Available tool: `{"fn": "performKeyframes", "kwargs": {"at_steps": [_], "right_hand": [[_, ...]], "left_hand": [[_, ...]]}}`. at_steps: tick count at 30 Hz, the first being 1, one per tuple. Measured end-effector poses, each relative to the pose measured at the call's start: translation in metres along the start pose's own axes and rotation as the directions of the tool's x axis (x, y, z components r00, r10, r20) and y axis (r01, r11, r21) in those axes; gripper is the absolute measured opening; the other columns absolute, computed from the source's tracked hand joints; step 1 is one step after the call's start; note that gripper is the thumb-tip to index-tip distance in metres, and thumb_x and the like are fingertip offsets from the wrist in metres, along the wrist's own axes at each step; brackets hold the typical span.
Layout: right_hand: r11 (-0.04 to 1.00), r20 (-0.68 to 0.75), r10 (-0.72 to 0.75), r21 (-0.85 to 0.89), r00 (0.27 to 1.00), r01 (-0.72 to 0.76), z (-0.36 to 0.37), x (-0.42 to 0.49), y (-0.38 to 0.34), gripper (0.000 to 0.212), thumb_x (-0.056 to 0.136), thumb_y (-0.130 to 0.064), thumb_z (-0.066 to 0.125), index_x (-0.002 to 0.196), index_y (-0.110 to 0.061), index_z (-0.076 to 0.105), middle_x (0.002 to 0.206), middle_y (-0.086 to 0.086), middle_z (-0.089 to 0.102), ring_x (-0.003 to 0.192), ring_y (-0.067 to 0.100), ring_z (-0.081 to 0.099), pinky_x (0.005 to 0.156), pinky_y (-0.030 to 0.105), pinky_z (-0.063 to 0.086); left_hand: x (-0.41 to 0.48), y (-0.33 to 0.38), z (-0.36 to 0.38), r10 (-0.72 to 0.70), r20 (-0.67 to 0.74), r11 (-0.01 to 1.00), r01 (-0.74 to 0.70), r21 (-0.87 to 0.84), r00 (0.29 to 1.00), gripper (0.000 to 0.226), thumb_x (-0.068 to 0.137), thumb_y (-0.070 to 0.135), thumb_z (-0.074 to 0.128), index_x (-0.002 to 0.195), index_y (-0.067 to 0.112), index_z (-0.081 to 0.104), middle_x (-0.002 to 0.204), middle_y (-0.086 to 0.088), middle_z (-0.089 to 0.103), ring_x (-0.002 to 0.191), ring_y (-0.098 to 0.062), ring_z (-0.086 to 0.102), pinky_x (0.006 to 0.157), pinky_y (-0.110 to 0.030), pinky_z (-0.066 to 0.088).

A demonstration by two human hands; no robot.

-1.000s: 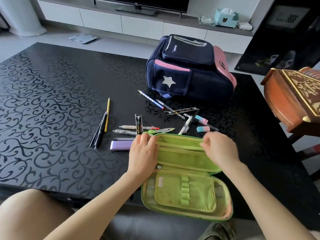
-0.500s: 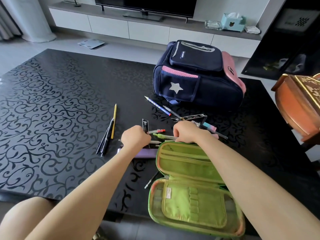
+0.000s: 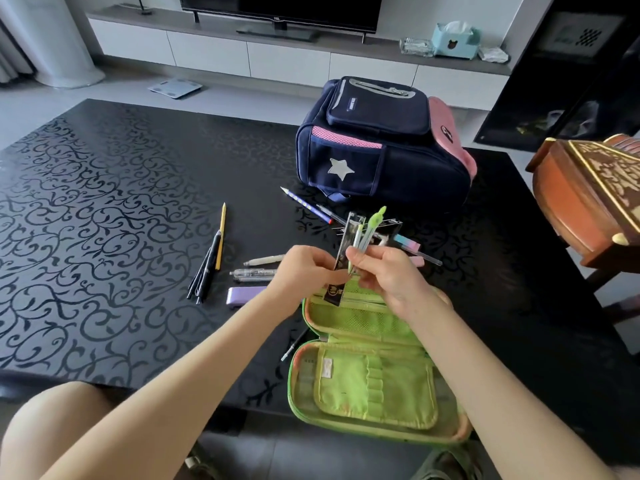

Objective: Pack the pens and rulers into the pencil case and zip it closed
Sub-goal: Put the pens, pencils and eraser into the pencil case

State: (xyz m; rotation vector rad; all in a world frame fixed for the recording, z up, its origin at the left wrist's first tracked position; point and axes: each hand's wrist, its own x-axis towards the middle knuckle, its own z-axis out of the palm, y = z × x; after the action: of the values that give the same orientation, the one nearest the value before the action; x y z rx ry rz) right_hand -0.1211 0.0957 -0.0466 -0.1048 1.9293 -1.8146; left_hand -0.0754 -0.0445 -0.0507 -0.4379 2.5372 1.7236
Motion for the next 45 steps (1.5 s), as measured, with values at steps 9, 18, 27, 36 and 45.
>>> {"fn": "performKeyframes", "kwargs": {"at_steps": [9, 18, 27, 36, 45], "right_hand": [[0.959, -0.342, -0.221, -0.245, 0.913, 0.140, -0.055, -0.034, -0.004, 0.028, 0.083, -0.022, 0.069, 0.064, -0.002, 0.063, 0.061, 0.006, 0.051, 0.060, 0.016, 0.045, 0.058, 0.026, 0.038], [0.868, -0.324, -0.381, -0.448, 0.866, 0.215, -0.069, -0.038, 0.000, 0.014, 0.084, -0.024, 0.067, 0.072, -0.019, 0.071, 0.048, -0.018, 0.058, 0.048, -0.002, 0.051, 0.057, 0.019, 0.038], [0.037, 0.108, -0.100, -0.993, 0.989, 0.112, -0.046, -0.011, -0.001, 0.015, 0.083, -0.027, 0.064, 0.070, -0.021, 0.065, 0.062, -0.006, 0.052, 0.073, 0.022, 0.054, 0.060, 0.027, 0.031], [-0.051, 0.335, 0.089, -0.939, 0.938, 0.340, -0.042, -0.004, -0.008, 0.021, 0.082, -0.025, 0.065, 0.101, -0.033, 0.070, 0.095, -0.011, 0.070, 0.093, 0.011, 0.060, 0.082, 0.037, 0.048], [0.247, 0.119, -0.259, -0.951, 0.959, 0.185, -0.065, 0.058, -0.012, 0.025, 0.089, -0.018, 0.055, 0.109, -0.026, 0.067, 0.104, -0.004, 0.069, 0.099, 0.022, 0.057, 0.087, 0.035, 0.045]], "left_hand": [[-0.010, -0.029, 0.033, 0.281, 0.153, 0.775, -0.318, 0.545, 0.947, 0.028, 0.085, 0.032, 0.062, 0.109, 0.016, 0.066, 0.105, 0.001, 0.063, 0.098, -0.017, 0.057, 0.090, -0.032, 0.045], [-0.007, -0.049, 0.070, 0.408, 0.121, 0.396, -0.295, 0.869, 0.905, 0.026, 0.092, 0.036, 0.045, 0.105, 0.015, 0.053, 0.106, -0.003, 0.056, 0.103, -0.026, 0.049, 0.093, -0.037, 0.033], [-0.018, -0.058, 0.073, 0.776, 0.002, 0.364, -0.451, 0.815, 0.630, 0.014, 0.084, 0.013, 0.057, 0.071, 0.013, 0.053, 0.061, 0.001, 0.054, 0.059, -0.023, 0.049, 0.065, -0.033, 0.033], [-0.023, -0.058, 0.076, 0.738, -0.030, 0.430, -0.435, 0.791, 0.674, 0.008, 0.082, 0.010, 0.056, 0.075, 0.013, 0.053, 0.077, 0.000, 0.058, 0.069, -0.023, 0.052, 0.077, -0.031, 0.034], [-0.016, -0.048, 0.070, 0.563, 0.148, 0.429, -0.441, 0.789, 0.813, 0.044, 0.070, 0.004, 0.072, 0.077, 0.017, 0.030, 0.044, 0.005, 0.046, 0.045, -0.020, 0.037, 0.065, -0.028, 0.027]]}}
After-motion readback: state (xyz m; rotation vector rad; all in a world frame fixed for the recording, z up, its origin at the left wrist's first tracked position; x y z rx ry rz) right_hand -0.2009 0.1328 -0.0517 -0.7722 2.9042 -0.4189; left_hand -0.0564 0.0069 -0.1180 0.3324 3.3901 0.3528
